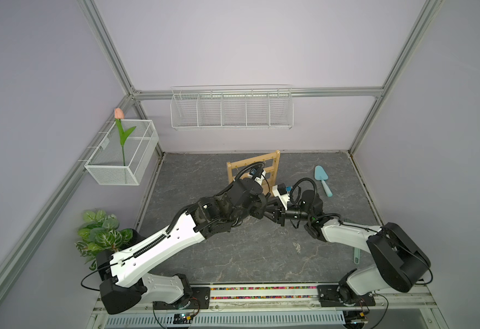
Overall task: Hang the necklace on the jewelry display stand
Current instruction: Pick up the necklace from the center of the board.
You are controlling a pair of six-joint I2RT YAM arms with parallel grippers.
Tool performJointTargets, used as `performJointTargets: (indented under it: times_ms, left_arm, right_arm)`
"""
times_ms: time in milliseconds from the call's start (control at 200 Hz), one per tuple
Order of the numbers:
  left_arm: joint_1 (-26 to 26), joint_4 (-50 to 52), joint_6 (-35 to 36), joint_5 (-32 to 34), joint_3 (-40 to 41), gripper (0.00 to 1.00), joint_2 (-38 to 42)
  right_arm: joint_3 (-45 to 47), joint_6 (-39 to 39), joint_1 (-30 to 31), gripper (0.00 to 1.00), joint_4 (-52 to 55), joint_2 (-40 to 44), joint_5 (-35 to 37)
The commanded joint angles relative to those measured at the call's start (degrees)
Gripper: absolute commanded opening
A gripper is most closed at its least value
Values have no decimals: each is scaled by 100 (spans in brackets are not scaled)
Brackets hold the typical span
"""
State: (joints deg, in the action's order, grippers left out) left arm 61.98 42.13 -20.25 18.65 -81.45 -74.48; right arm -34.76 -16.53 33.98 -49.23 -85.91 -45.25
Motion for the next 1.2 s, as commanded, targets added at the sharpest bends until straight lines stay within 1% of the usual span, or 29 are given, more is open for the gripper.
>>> performJointTargets:
  times_ms: [0, 170, 480, 685, 900, 1040, 1195]
  left_arm:
    - [-28, 67, 92, 111, -112, 0, 39]
    - [-36, 93, 91, 146, -102, 0, 82]
    - [-71, 103, 104, 216, -52, 0, 139]
    - [-189, 29, 93, 164, 91, 0, 153]
    - [-509, -219, 5, -125, 486, 0, 113]
    - [-708, -381, -117, -290, 795, 0, 52]
    - [-809, -512, -275, -415, 1137, 5, 40]
  right_arm:
    - [-73, -87, 66, 22, -333, -141, -176]
    - [-114, -78, 104, 21, -341, -223, -238]
    - [-83, -55, 129, 7, -315, -209, -350]
    - [-50, -185, 187, 7, -387, -160, -488]
    - [192, -999, 398, 7, -967, -3, -478]
    - [172, -1464, 604, 7, -983, 15, -432]
    - [203, -1887, 724, 7, -1094, -24, -347]
